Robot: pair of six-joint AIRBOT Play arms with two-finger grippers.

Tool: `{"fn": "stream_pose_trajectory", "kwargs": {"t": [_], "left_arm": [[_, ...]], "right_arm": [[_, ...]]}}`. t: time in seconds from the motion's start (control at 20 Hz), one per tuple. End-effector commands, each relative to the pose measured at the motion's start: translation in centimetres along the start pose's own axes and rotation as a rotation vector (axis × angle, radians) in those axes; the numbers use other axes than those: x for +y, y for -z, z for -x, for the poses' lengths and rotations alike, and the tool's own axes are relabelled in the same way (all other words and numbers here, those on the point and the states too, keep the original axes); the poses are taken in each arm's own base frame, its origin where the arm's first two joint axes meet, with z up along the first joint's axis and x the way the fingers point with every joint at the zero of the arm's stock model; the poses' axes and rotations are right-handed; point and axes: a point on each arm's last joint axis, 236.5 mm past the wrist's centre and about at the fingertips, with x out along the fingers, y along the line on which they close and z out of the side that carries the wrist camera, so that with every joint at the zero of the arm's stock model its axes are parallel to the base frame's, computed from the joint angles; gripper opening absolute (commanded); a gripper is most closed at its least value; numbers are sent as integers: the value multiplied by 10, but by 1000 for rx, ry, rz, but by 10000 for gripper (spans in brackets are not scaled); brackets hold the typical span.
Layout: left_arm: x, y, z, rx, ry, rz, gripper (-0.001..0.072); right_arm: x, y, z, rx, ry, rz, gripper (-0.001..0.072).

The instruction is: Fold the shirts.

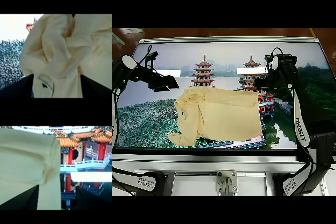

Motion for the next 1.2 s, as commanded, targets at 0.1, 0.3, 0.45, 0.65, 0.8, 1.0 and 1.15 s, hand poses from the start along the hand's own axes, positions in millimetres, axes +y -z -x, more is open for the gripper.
{"fn": "stream_pose_trajectory", "kwargs": {"t": [0.1, 0.3, 0.45, 0.65, 0.8, 1.0, 1.15], "left_arm": [[35, 70, 50, 264, -92, 101, 700], [16, 120, 67, 251, -37, 111, 527], [-27, 171, 31, 204, 163, 233, 602], [-50, 249, -21, 334, 214, 306, 600], [-64, 260, -46, 329, 184, 291, 599], [-75, 271, -65, 375, 170, 250, 589], [-69, 287, -60, 455, 168, 207, 580]], "right_arm": [[-96, 30, 71, 84, 230, 97, 572], [-131, 93, 75, 205, -50, -197, 571], [-127, 134, 52, 231, -199, -310, 572], [-113, 179, 14, 302, -223, -327, 572], [-99, 194, -3, 337, -228, -303, 572], [-89, 194, -6, 337, -230, -265, 572], [-87, 194, -5, 338, -240, -261, 572]]}}
